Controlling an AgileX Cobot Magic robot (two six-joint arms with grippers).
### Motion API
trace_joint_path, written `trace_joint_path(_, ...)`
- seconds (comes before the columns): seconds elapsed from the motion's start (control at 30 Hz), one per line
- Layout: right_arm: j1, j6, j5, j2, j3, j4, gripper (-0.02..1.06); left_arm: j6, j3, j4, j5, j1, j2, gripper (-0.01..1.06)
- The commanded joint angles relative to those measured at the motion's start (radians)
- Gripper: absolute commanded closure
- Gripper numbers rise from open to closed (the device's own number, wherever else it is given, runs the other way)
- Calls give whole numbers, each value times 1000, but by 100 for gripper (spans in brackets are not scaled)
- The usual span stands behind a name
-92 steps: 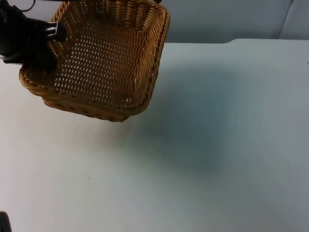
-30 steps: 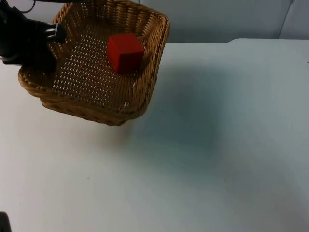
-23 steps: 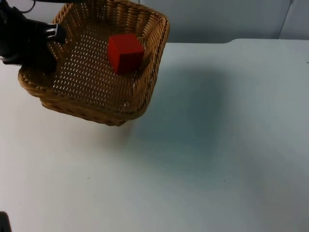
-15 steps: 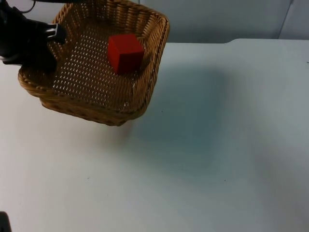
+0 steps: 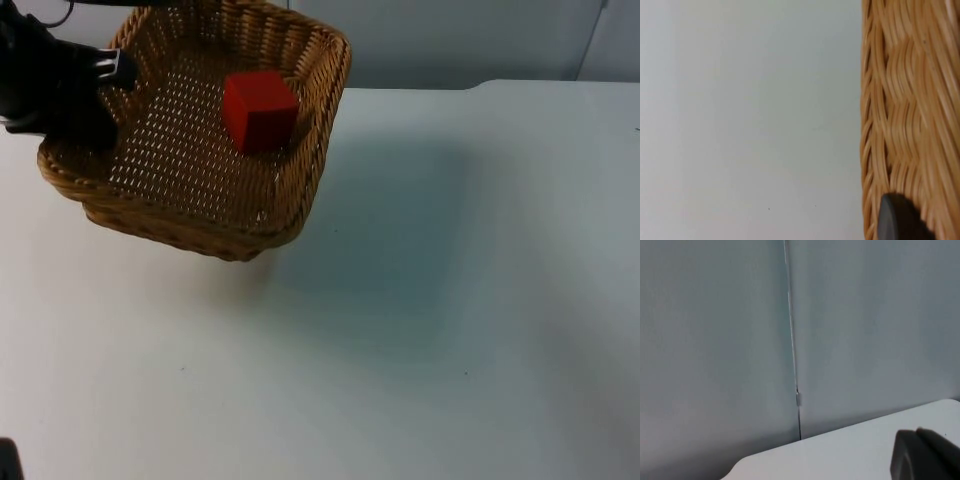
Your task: Pick up the basket with the left hand and place the cube into the basket with the right hand.
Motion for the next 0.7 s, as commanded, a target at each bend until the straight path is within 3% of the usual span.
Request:
trace_joint_path(0.0,-4,0,-5,-1,1,-3,105,-3,-3,-30,-15,-2,-9,105)
trace_joint_path(0.37,-4,0,-5,-1,1,28,105,1,-3,-59,9,-2,4,105)
trace_joint_path(0.5,-4,0,-5,-1,1,31,105,27,-3,-69,120,-2,76,105)
trace_joint_path(0.67,-4,0,-5,-1,1,31,105,37,-3,-120,168,-2,153,105)
